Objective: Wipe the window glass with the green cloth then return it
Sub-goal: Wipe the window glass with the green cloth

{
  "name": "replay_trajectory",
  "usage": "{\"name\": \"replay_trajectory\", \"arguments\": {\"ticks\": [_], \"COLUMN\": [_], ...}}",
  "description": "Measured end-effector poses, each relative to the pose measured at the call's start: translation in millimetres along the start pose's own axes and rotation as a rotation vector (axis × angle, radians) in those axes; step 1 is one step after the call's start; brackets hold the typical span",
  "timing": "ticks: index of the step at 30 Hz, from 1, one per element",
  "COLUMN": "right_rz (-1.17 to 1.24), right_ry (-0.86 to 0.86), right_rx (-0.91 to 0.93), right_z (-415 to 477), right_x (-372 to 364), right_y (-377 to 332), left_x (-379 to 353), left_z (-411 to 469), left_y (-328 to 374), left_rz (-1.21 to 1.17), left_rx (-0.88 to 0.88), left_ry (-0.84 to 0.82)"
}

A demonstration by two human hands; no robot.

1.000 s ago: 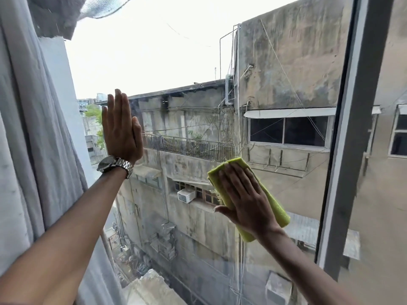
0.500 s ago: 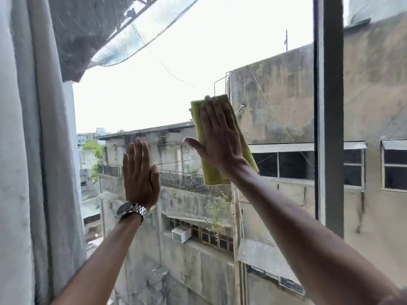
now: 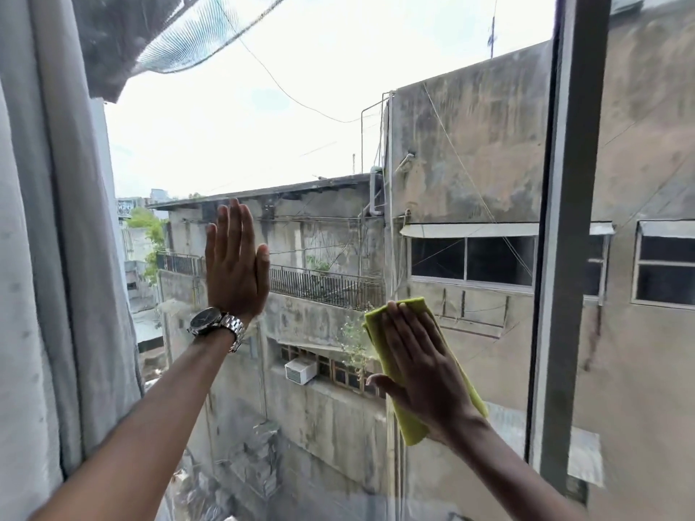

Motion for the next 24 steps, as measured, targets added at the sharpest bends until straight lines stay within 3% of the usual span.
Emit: {"name": "replay_trajectory", "arguments": {"ticks": [8,11,15,19,24], "right_rz": [-0.079,-0.105,-0.091,-0.157,-0.156], "right_ry": [0.141,0.184,0.206,0.030,-0.041], "right_rx": [-0.019,-0.052,-0.005,0.096,0.155], "right_z": [210,245,194,69,-27], "right_x": [79,85,52,-8,-22], "right_y": [21,16,-2,-21,2], "left_x": [-2,-2,2,5,9], "left_z": [-3,-4,-2,4,5], "left_y": [-6,-8,-8,-7,-15], "left_rz": [-0.004,-0.035,-0.044,0.049,0.126], "left_rx": [-0.041,-0.050,-0.026,0.085,0.021], "left_ry": [0.045,0.063,0.062,-0.015,-0.112]}}
Point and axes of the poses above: each hand's wrist, its own z-axis towards the middle knuckle, its own x-axis out of the back of the hand, y = z × x, the point moved 7 cm from there along z, towards the middle knuckle, and after that the axes turned 6 degrees about x, right-handed, at the moved point
